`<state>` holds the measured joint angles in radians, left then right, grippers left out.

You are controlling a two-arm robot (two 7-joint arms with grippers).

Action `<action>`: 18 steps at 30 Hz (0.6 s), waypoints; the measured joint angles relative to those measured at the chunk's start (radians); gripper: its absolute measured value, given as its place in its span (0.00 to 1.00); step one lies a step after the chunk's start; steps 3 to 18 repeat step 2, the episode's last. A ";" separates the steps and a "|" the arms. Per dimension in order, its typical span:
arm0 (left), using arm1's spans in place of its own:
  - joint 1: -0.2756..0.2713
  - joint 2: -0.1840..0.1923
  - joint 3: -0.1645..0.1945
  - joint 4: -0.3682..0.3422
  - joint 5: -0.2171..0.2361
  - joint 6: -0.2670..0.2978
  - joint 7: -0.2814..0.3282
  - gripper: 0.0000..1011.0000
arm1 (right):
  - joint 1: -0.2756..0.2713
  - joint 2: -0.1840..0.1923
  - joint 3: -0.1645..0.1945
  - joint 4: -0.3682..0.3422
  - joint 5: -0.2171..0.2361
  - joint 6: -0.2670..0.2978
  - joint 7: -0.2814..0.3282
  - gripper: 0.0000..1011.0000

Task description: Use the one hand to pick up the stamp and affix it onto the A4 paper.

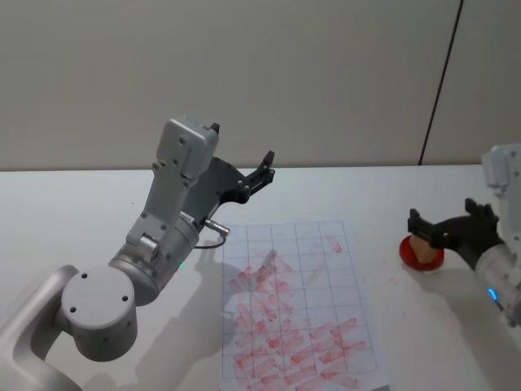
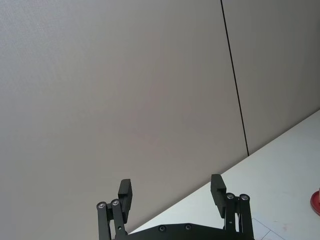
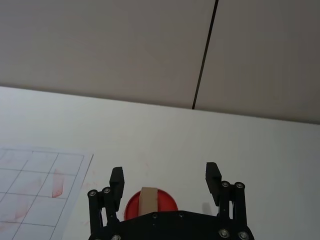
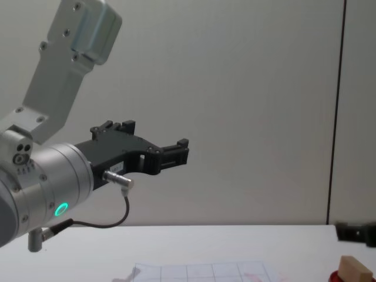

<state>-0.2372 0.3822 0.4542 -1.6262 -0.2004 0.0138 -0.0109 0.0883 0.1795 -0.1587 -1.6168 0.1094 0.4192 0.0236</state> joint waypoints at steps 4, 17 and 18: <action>0.000 0.000 0.000 0.000 0.000 0.000 0.000 0.99 | -0.006 0.006 0.004 -0.008 0.000 -0.020 0.007 0.99; 0.000 0.000 0.000 0.000 0.000 0.000 0.000 0.99 | -0.006 0.006 0.004 -0.008 0.000 -0.020 0.007 0.99; 0.000 0.000 0.000 0.000 0.000 0.000 0.000 0.99 | -0.006 0.006 0.004 -0.008 0.000 -0.020 0.007 0.99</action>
